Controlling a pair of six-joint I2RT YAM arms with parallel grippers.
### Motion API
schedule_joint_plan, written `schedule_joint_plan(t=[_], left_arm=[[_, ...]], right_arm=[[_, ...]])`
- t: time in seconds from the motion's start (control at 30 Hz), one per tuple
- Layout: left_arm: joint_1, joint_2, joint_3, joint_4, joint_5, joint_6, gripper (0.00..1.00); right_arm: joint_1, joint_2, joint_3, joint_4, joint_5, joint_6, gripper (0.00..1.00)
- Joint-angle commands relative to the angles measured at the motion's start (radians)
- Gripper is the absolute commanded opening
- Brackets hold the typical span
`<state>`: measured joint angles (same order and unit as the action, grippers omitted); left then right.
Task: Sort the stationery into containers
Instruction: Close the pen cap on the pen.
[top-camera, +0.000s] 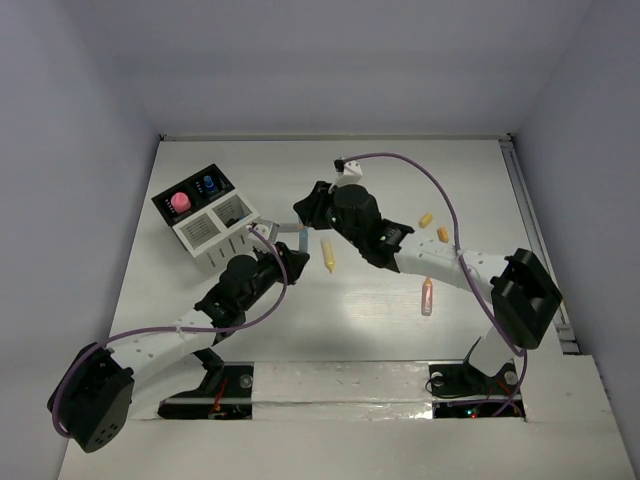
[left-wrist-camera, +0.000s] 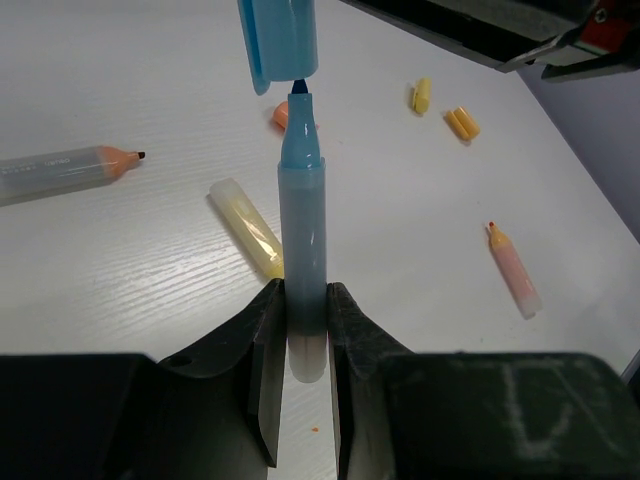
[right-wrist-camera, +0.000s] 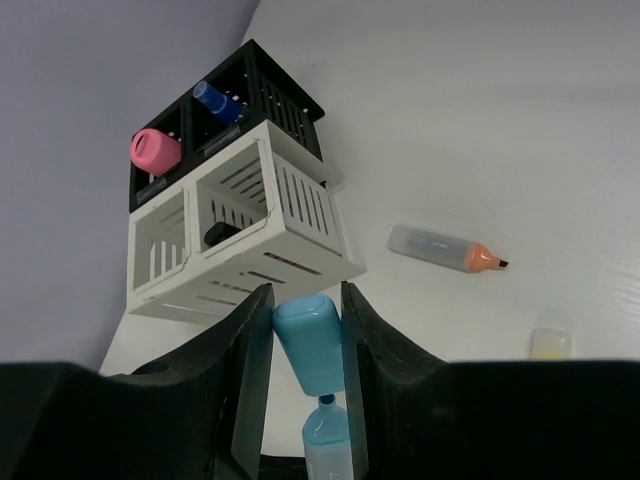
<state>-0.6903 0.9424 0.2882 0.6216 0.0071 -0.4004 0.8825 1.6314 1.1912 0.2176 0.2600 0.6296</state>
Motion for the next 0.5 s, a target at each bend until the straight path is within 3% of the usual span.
schedule_joint_plan(t=[0.0, 0.47], left_arm=[[-0.005, -0.019, 0.034, 0.015, -0.038, -0.009, 0.0], [-0.005, -0.05, 0.028, 0.013, -0.068, -0.021, 0.0]], right_arm=[[0.019, -0.016, 0.005, 0.066, 0.024, 0.012, 0.12], [0.029, -0.007, -0.005, 0.08, 0.022, 0.024, 0.12]])
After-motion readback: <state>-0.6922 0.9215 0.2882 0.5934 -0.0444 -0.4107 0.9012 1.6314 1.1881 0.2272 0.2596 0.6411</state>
